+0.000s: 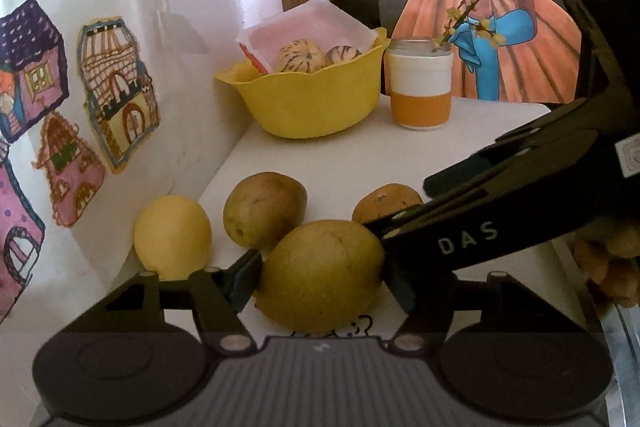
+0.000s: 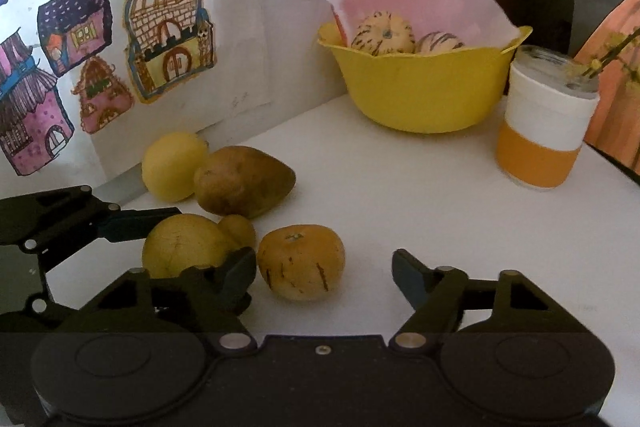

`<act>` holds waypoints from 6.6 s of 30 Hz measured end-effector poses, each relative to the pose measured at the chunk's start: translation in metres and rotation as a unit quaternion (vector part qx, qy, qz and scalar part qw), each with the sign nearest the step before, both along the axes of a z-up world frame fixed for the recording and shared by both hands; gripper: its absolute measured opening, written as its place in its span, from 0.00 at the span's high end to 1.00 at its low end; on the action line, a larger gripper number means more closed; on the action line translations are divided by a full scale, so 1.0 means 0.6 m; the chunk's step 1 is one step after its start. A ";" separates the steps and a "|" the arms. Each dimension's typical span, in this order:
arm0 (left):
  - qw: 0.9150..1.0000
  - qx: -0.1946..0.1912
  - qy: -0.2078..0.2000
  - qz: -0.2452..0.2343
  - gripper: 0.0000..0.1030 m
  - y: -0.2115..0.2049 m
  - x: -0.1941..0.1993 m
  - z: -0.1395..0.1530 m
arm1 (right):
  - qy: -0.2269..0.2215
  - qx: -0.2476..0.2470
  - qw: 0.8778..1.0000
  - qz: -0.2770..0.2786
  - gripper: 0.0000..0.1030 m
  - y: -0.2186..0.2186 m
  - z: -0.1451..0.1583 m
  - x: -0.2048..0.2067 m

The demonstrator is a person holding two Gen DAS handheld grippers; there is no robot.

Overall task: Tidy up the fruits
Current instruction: 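Grasp the large pear with the left tool while the right tool grasps the brown striped fruit, then carry the pear and striped fruit onto the metal tray and open both tools, then withdraw both tools from the tray toward the remaining fruits, then grasp the small red fruit with the left tool while the right tool grasps the small brown fruit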

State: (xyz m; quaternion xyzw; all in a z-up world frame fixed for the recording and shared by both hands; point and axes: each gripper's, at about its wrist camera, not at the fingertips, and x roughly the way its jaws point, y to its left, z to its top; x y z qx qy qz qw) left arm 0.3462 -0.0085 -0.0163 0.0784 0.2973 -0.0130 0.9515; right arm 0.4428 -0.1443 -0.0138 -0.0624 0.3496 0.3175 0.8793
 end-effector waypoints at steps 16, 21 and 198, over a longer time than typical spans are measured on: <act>1.000 -0.013 0.006 0.002 0.33 0.008 -0.032 0.005 | 0.019 0.014 1.000 0.001 0.55 -0.018 0.005 -0.015; 1.000 -0.020 0.014 0.001 0.34 0.011 -0.053 0.010 | 0.028 0.020 0.999 -0.004 0.55 -0.034 0.011 -0.033; 0.995 -0.067 0.051 0.056 0.42 0.088 0.028 -0.001 | 0.185 0.067 0.980 -0.015 0.54 0.076 0.025 0.043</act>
